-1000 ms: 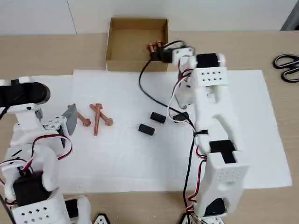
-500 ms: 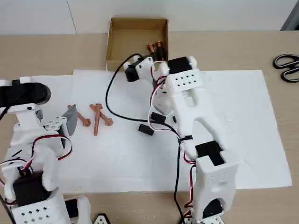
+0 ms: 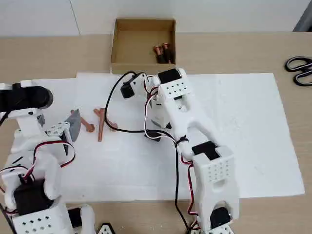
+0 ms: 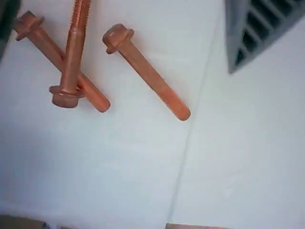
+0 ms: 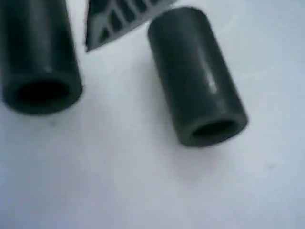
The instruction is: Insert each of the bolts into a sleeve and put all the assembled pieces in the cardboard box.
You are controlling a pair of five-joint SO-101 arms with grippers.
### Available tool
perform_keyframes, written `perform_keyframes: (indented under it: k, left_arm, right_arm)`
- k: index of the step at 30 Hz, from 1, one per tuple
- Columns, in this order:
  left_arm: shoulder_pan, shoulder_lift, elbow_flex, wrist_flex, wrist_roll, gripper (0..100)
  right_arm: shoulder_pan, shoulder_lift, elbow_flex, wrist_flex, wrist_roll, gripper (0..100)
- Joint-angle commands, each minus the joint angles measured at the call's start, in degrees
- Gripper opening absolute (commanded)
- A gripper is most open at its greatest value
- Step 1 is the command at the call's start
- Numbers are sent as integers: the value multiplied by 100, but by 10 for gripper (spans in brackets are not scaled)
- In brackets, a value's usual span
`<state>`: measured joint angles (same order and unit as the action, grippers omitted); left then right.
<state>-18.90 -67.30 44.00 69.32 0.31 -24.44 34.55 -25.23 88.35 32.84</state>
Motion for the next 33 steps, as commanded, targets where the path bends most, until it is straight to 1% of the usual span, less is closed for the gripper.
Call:
perform_keyframes:
  k: [1,7,9,11,15,17,20,26,29,33]
  left_arm:
    - [-9,26,-4,-18,-35,288]
    - [-9,26,-4,-18,-35,288]
    - [-9,26,-4,-18,-35,288]
    - [-9,26,-4,-18,-35,288]
    - [0,26,-4,-18,-35,288]
    - [0,26,-4,-18,-35,288]
    - [0,26,-22,-18,-35,288]
    - [9,35,-48,-9,-18,288]
    - [9,79,-57,18,-18,288]
    - [9,158,-224,26,-26,288]
  right_arm:
    - [-31,92,-44,-119,9,203]
    - [-22,418,-44,-224,9,201]
    - [-4,479,-44,-224,9,186]
    - [-4,505,-44,-224,9,136]
    - [-4,488,-53,-224,0,2]
    - [40,470,-62,-224,0,13]
    - [233,435,-299,-145,0,2]
    - [822,-110,-1407,558,-422,4]
    - [1042,-426,-1697,725,-791,4]
    - [1297,-840,-1688,769,-1433,4]
